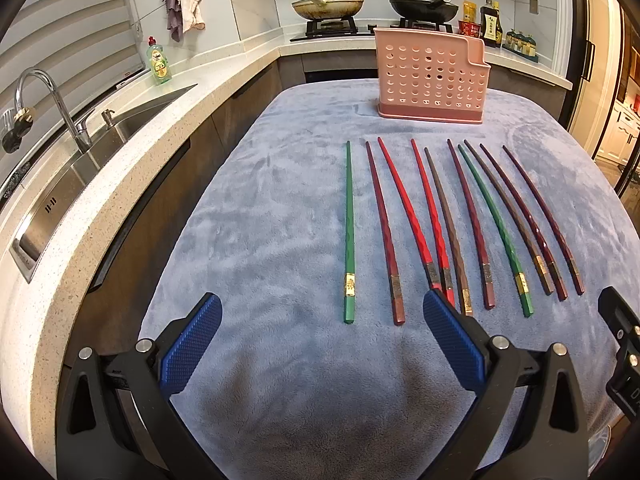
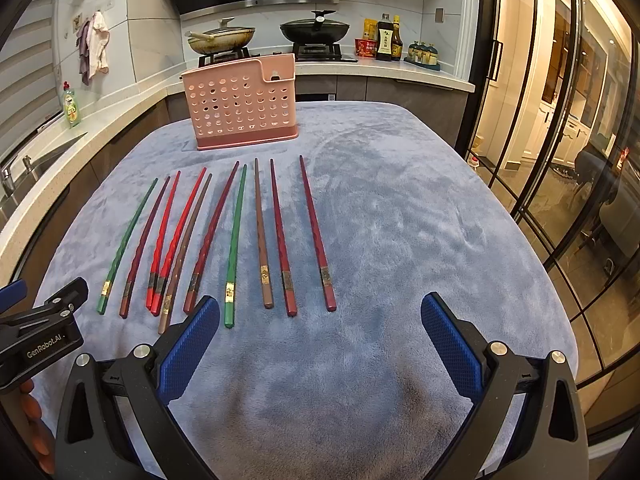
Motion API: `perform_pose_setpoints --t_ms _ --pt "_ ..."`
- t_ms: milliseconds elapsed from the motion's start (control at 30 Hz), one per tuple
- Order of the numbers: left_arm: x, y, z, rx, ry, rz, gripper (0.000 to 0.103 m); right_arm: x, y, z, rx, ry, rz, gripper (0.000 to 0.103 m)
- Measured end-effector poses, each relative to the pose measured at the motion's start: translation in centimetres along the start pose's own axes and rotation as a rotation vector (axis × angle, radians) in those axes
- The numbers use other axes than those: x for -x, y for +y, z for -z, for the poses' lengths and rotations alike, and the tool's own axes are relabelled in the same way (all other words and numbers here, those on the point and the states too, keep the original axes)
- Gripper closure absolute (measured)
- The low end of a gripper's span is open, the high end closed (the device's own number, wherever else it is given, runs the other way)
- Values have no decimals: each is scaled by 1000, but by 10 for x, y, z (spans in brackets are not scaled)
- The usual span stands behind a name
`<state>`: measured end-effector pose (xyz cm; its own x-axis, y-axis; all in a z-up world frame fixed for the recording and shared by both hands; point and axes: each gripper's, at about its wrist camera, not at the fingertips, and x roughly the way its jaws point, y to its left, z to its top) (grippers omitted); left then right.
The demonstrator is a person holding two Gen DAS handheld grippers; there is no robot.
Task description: Organize utensils
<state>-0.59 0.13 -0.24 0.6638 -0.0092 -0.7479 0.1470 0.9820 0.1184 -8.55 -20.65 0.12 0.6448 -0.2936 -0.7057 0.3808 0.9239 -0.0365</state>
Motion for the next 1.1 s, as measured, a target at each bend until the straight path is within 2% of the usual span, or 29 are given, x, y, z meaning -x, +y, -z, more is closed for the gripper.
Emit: perform_pose_setpoints --t_ms 1100 --pt "11 9 6 12 -4 -6 7 9 1 -1 -6 -12 -18 7"
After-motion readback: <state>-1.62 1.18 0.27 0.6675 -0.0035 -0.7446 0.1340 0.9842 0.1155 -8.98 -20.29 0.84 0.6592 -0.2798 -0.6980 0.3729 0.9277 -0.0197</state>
